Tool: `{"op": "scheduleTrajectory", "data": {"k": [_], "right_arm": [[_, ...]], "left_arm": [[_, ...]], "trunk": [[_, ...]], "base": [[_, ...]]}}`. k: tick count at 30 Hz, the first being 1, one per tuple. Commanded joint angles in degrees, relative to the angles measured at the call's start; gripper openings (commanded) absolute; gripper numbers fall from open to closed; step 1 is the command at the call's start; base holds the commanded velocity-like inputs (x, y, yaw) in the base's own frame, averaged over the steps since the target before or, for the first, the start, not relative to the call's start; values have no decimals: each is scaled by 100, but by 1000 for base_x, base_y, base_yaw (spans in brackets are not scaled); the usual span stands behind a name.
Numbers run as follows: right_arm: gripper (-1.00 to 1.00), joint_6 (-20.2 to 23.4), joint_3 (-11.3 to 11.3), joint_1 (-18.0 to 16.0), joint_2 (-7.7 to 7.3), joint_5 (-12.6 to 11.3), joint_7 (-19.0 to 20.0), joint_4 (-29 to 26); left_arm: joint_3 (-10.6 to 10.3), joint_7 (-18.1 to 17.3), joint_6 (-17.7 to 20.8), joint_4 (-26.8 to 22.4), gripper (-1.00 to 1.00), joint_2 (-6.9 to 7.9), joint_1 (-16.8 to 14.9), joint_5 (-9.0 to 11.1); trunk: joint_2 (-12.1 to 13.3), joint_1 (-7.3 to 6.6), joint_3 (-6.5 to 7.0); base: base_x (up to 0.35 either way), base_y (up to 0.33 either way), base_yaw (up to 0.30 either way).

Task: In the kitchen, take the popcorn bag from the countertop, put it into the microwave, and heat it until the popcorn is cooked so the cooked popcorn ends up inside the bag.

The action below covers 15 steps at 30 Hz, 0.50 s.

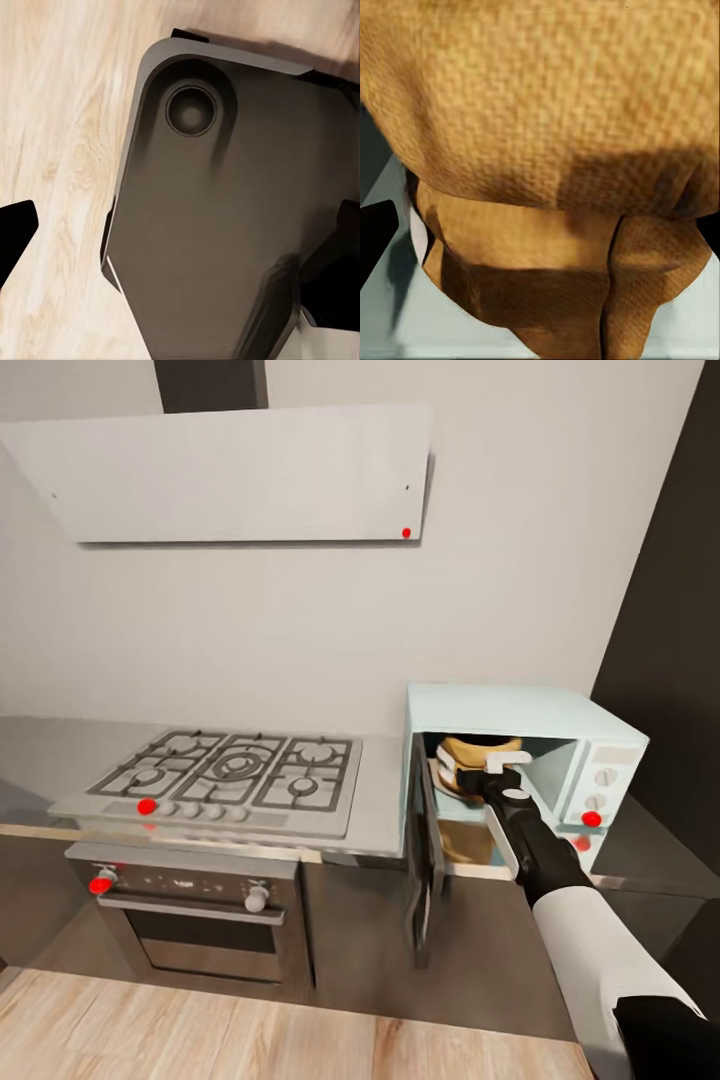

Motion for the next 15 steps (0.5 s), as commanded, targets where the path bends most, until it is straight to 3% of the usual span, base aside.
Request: {"op": "scheduleTrajectory", "data": {"k": [1, 7, 15], "right_arm": [[100, 38, 9, -2, -3, 21, -15, -11], [100, 34, 9, -1, -3, 22, -14, -9], [100, 38, 9, -1, -3, 23, -26, -14]], "left_arm": [[1, 4, -7, -3, 100, 0, -1, 25], [1, 4, -7, -3, 100, -3, 1, 25], [1, 4, -7, -3, 100, 1, 1, 25]], "trunk": [[-3, 2, -6], [-3, 2, -6], [-3, 2, -6]], "base": [[116, 0, 0], [44, 0, 0], [178, 0, 0]]}}
